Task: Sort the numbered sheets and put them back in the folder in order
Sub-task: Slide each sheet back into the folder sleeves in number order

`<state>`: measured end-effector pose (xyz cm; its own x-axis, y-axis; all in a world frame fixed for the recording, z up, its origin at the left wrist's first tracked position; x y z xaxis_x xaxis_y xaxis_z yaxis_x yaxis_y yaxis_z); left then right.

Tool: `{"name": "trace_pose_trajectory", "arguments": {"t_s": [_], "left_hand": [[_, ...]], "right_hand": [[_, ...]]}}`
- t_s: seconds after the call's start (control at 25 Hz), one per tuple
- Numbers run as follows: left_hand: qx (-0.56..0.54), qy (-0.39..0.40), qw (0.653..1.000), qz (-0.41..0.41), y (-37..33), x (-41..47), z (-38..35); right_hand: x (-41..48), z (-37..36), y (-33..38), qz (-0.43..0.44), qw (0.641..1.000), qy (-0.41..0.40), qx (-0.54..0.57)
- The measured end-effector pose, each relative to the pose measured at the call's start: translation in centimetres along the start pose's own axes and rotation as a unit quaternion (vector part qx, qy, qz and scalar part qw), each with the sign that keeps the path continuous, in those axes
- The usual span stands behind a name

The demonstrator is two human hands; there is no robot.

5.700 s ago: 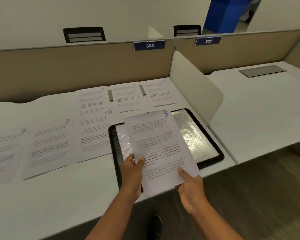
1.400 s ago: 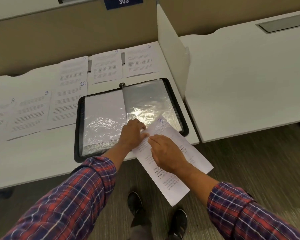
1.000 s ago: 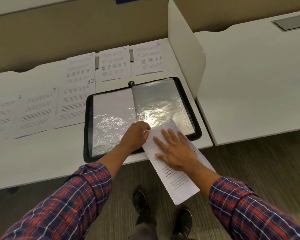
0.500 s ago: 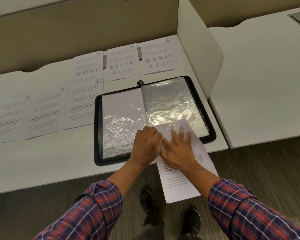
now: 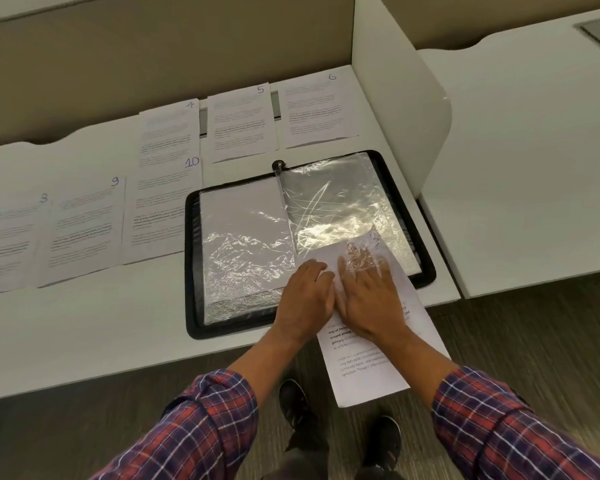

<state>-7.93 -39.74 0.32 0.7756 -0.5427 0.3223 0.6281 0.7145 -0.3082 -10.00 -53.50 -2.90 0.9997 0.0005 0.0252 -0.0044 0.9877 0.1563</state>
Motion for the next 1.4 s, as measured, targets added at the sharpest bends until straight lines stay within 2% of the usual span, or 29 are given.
{"name": "trace_pose_trajectory", "arguments": {"t_s": [0.28,0.36,0.44,0.52,0.56,0.64,0.72,0.8,0.88,0.96,1.04,1.16,1.24,1.32,1.4], "left_hand": [[-0.032,0.039,0.999,0.008,0.0,1.6,-1.1],[-0.032,0.046,0.998,0.003,0.1,2.0,-1.1],[-0.026,0.051,0.998,-0.016,-0.4,2.4,-1.2],[-0.02,0.06,0.998,-0.017,-0.9,2.7,-1.7],[-0.019,0.064,0.998,-0.013,-1.2,2.9,-2.1],[-0.019,0.072,0.997,-0.006,-1.6,3.2,-2.7],[-0.021,0.077,0.997,0.002,-2.0,3.3,-3.0],[-0.023,0.074,0.997,0.006,-2.3,3.3,-3.2],[-0.019,0.075,0.997,0.004,-2.6,3.4,-3.2],[-0.011,0.071,0.997,0.0,-3.0,3.5,-3.0],[-0.013,0.063,0.998,0.002,-3.2,3.7,-2.8],[-0.027,0.066,0.997,0.01,-3.4,3.7,-2.9],[-0.037,0.072,0.997,0.017,-3.3,3.8,-3.1],[-0.042,0.074,0.996,0.025,-3.4,3.7,-3.2],[-0.041,0.073,0.996,0.025,-3.5,3.8,-3.2]], "right_hand": [[1.1,-1.5,-0.5,-0.034,0.995,0.085,0.03],[1.2,-1.1,-1.1,-0.041,0.994,0.081,0.054],[0.2,0.1,-2.1,-0.025,0.993,0.002,0.112],[-1.8,2.1,-3.6,-0.033,0.98,-0.125,0.154],[-2.9,2.8,-4.6,-0.074,0.97,-0.166,0.164],[-4.9,3.7,-6.8,-0.205,0.943,-0.184,0.187],[-6.6,3.2,-8.6,-0.321,0.906,-0.146,0.236],[-8.0,2.0,-9.8,-0.391,0.859,-0.078,0.322],[-9.2,1.2,-10.4,-0.427,0.803,-0.023,0.414],[-10.4,1.1,-11.0,-0.45,0.765,-0.006,0.461],[-12.0,0.8,-11.7,-0.477,0.691,0.007,0.544],[-15.0,-0.9,-11.5,-0.44,0.579,0.081,0.681],[-16.8,-1.4,-10.7,-0.417,0.515,0.092,0.743],[-17.6,-1.3,-9.6,-0.399,0.464,0.083,0.786],[-17.8,-0.7,-8.2,-0.375,0.435,0.075,0.815]]}}
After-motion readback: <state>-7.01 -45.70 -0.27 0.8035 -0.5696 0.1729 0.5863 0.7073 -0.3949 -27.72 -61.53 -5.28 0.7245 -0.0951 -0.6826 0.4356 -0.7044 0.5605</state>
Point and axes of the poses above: each hand's wrist, its own x-axis towards the middle knuckle, its own z-axis out of the back of the hand, y = z × x, the point moved 5 cm from there along x, towards the middle knuckle, and after that the axes turned 6 degrees about -z, right-handed, at the moved point
